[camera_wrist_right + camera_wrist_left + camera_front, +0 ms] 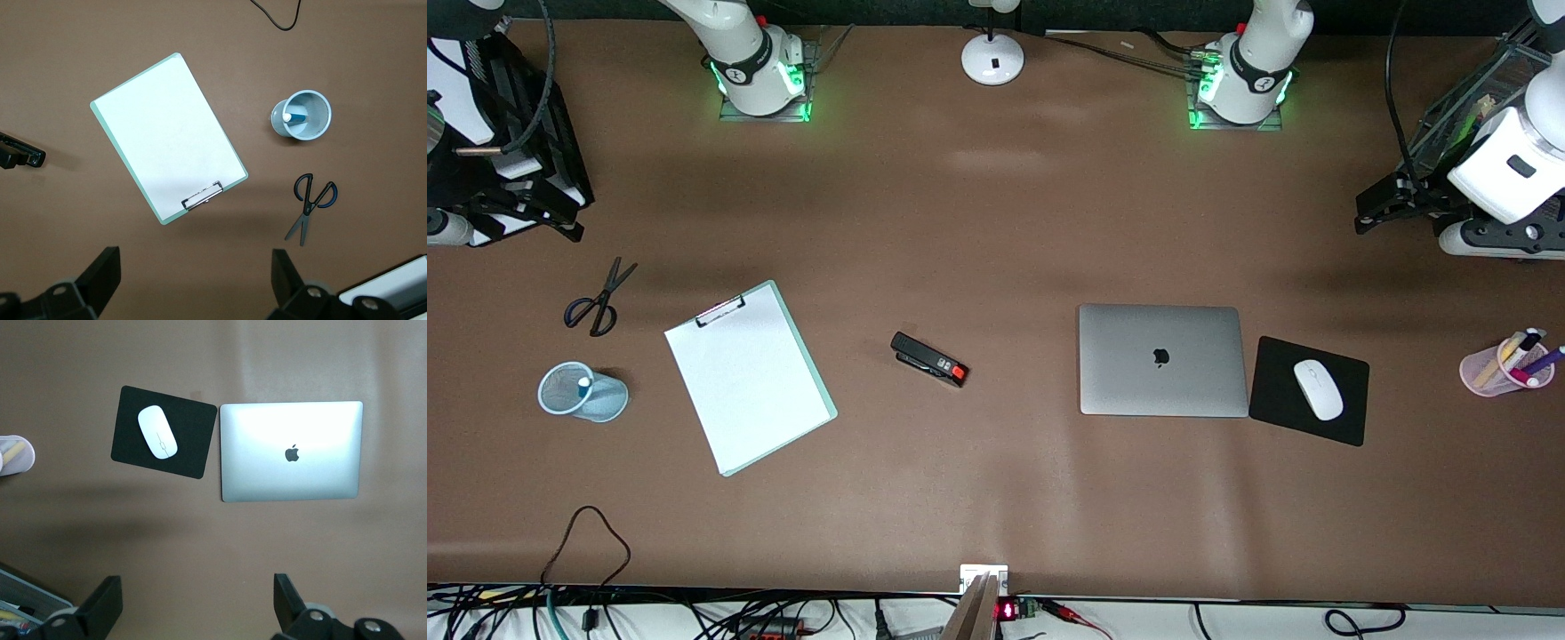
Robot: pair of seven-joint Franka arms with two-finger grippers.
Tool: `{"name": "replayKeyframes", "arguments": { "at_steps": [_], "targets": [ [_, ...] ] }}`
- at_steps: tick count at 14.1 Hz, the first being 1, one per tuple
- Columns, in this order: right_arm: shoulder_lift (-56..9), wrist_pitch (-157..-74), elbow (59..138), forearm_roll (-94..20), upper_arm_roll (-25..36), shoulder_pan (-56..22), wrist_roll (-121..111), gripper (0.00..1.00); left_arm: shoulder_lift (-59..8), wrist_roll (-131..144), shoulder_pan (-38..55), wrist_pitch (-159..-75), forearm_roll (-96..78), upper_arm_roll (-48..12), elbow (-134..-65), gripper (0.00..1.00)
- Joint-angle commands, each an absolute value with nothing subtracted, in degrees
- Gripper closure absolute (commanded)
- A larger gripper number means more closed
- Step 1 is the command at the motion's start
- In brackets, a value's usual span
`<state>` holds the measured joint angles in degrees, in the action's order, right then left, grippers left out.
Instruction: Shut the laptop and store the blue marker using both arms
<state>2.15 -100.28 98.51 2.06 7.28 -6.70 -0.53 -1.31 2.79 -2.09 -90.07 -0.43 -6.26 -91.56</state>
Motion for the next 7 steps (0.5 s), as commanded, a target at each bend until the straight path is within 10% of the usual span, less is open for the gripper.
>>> {"name": "replayKeyframes", "arguments": {
  "at_steps": [1,7],
  "targets": [
    [2.02,-100.46,98.0,2.2,6.94,-6.42,0.09,0.0,-1.49,1.5,-2.02,-90.97,-0.7,-6.33,-91.32,0.0],
    [1.67,-100.11,97.56,0.89,6.68,-6.68,-0.09,0.0,-2.37,1.58,-2.29,-91.14,-0.62,-6.33,-91.32,0.0]
  ]
}}
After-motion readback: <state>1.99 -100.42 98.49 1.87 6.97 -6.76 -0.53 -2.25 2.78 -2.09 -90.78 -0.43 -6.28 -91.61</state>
